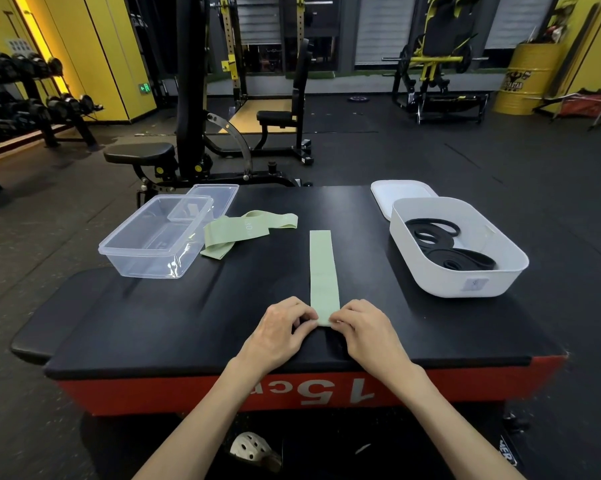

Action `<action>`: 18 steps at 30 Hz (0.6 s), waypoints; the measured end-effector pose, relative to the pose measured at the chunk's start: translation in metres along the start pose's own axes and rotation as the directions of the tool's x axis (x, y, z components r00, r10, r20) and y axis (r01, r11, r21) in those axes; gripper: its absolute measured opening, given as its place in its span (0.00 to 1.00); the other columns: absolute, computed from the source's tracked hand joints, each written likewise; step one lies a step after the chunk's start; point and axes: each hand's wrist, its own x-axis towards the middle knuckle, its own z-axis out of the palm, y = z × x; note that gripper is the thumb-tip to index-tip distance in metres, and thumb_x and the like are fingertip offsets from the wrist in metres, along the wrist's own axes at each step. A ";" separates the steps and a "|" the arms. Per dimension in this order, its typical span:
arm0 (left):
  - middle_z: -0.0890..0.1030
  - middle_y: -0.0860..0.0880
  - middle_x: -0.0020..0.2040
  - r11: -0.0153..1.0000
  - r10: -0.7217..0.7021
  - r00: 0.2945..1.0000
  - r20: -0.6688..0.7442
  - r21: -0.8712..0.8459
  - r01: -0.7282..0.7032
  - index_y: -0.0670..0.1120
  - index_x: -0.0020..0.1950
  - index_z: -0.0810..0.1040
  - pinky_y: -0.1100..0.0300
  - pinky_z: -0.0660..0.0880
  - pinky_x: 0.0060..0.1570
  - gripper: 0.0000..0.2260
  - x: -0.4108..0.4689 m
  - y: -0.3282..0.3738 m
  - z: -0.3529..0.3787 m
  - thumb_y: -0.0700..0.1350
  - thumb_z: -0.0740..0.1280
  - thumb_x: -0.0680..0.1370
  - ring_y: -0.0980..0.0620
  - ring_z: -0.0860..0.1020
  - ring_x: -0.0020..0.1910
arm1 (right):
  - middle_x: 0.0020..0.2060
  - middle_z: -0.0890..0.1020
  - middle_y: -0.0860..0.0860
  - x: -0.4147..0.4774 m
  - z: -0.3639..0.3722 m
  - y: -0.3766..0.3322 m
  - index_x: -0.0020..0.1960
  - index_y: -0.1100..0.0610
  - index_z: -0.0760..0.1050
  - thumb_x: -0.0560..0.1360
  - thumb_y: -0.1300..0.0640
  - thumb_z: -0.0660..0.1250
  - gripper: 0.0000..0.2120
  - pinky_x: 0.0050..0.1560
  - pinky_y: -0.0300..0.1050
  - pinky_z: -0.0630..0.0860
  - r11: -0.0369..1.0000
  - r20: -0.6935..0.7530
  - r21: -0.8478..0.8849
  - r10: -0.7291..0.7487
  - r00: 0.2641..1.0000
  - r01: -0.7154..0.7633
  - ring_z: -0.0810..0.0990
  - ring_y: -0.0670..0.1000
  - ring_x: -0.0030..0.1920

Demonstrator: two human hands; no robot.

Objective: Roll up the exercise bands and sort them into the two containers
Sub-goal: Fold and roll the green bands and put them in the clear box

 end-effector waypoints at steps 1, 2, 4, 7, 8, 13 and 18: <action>0.77 0.56 0.42 1.000 -0.003 1.000 -0.004 0.004 0.003 0.47 0.46 0.81 0.73 0.66 0.41 0.03 0.000 0.000 0.001 0.45 0.69 0.76 0.61 0.71 0.35 | 0.39 0.79 0.48 -0.001 -0.001 0.000 0.45 0.56 0.83 0.71 0.62 0.72 0.04 0.41 0.40 0.74 1.000 0.010 0.016 0.009 1.000 -0.009 0.77 0.50 0.43; 0.77 0.55 0.42 1.000 -0.007 1.000 -0.009 0.007 0.007 0.47 0.47 0.81 0.73 0.67 0.41 0.03 0.000 0.000 0.001 0.45 0.69 0.76 0.61 0.71 0.35 | 0.41 0.79 0.48 -0.001 -0.003 0.001 0.47 0.55 0.83 0.72 0.60 0.71 0.05 0.44 0.38 0.72 0.999 0.026 0.030 0.019 0.999 -0.020 0.76 0.49 0.45; 0.78 0.54 0.42 1.000 -0.017 1.000 -0.014 0.011 0.018 0.46 0.47 0.81 0.72 0.67 0.41 0.04 0.001 0.000 0.001 0.45 0.68 0.77 0.62 0.71 0.35 | 0.43 0.79 0.47 0.000 -0.005 0.003 0.50 0.55 0.83 0.73 0.58 0.71 0.07 0.47 0.36 0.69 0.998 0.058 0.043 0.033 0.998 -0.036 0.75 0.47 0.47; 0.79 0.53 0.42 0.999 -0.029 0.999 -0.013 0.015 0.029 0.46 0.46 0.81 0.71 0.67 0.41 0.04 0.002 0.001 0.001 0.44 0.68 0.77 0.62 0.71 0.35 | 0.41 0.79 0.48 0.004 -0.003 0.003 0.48 0.57 0.84 0.71 0.63 0.72 0.07 0.44 0.38 0.71 1.000 0.053 0.021 0.022 0.998 -0.024 0.77 0.49 0.45; 0.79 0.53 0.41 0.999 -0.031 0.999 -0.013 0.015 0.032 0.46 0.46 0.81 0.71 0.67 0.41 0.04 0.002 0.001 0.001 0.44 0.68 0.77 0.62 0.71 0.34 | 0.40 0.80 0.49 0.005 -0.002 0.002 0.46 0.57 0.84 0.70 0.65 0.72 0.07 0.42 0.38 0.71 1.000 0.044 0.011 0.016 0.999 -0.016 0.78 0.50 0.44; 0.78 0.55 0.41 1.000 -0.019 1.000 0.010 0.019 0.019 0.45 0.45 0.81 0.75 0.65 0.42 0.03 0.001 0.003 -0.002 0.43 0.68 0.77 0.65 0.72 0.37 | 0.40 0.80 0.49 0.004 -0.003 0.002 0.46 0.58 0.84 0.72 0.66 0.70 0.06 0.41 0.38 0.71 1.000 0.042 0.002 -0.016 0.999 0.016 0.77 0.50 0.43; 0.78 0.55 0.41 1.000 0.004 1.000 0.021 0.005 -0.004 0.45 0.45 0.81 0.76 0.65 0.43 0.04 -0.007 0.007 -0.003 0.43 0.68 0.77 0.68 0.73 0.39 | 0.40 0.79 0.48 -0.002 -0.008 0.001 0.46 0.57 0.84 0.72 0.65 0.69 0.07 0.42 0.35 0.69 0.999 0.084 0.013 -0.038 0.996 0.037 0.76 0.49 0.43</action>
